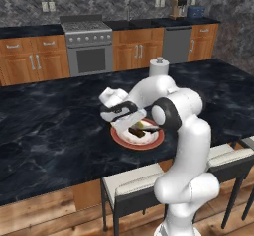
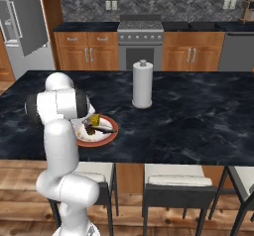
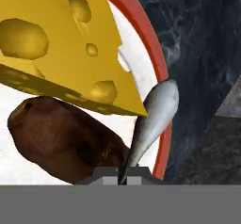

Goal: Take the cheese, fish, and sweet potato from the fridge and place them on the plate on the dining counter to create an appetizer plate.

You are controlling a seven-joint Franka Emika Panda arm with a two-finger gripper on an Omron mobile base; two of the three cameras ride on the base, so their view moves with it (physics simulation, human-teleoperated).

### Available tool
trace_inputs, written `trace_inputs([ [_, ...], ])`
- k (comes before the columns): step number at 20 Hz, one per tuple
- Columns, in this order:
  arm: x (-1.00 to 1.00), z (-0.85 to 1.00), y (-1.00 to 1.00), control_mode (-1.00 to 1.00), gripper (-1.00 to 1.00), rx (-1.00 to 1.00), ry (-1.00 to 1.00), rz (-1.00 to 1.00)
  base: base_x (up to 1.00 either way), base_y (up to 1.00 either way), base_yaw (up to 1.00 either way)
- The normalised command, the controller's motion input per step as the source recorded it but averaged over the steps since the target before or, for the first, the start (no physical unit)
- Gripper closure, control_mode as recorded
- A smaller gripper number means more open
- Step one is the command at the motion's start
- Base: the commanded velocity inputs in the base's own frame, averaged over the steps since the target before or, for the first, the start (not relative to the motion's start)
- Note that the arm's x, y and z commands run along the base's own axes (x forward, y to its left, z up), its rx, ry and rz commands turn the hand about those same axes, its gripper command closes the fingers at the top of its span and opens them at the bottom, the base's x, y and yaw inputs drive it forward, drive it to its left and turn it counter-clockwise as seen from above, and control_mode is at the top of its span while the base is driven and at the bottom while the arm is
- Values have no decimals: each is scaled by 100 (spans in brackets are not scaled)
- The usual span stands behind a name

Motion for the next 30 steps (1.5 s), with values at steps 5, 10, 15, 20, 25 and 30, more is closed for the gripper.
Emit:
trace_inputs([
  [5,1,-46,51,-100,-100,-8,11,3,0,0,0],
  [10,-5,9,51,-100,-100,-9,2,0,0,0,0],
  [15,-62,88,6,-100,-100,-8,-8,0,0,0,0],
  [20,-77,100,0,-100,-100,-9,-14,0,0,0,0],
  [25,-100,100,0,-100,-100,-7,-23,0,0,0,0],
  [30,-100,100,0,-100,-100,-3,-29,0,0,0,0],
])
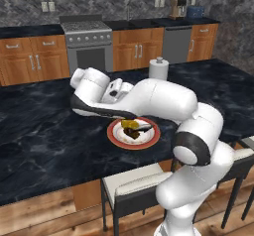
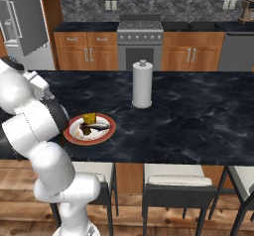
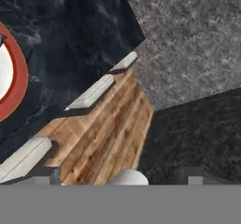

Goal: Take the cheese, fish, and sweet potato from the fridge and place them on the plate on the dining counter to create an appetizer plate.

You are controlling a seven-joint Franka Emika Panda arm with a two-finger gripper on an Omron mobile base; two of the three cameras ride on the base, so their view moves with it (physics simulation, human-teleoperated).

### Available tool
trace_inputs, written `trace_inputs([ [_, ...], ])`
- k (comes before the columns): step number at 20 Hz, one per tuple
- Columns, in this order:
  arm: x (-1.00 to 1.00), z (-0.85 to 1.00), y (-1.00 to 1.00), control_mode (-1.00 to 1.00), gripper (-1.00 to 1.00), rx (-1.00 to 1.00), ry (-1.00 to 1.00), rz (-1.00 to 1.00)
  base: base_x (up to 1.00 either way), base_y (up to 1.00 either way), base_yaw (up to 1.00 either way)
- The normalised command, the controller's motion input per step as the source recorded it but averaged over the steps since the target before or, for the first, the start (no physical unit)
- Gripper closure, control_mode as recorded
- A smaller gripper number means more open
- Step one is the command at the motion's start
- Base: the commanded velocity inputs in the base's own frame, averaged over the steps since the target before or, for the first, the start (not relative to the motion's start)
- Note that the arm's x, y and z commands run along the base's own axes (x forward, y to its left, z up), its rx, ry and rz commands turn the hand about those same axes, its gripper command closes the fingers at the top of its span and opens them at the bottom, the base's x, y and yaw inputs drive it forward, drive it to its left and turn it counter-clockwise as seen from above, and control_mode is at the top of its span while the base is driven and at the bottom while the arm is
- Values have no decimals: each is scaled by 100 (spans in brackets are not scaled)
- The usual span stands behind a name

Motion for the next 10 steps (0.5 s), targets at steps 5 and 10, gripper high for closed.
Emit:
trace_inputs([
  [5,-100,87,0,-100,-100,0,-36,0,0,0,0],
  [10,-100,68,-8,-100,-100,1,-44,0,0,0,0],
])
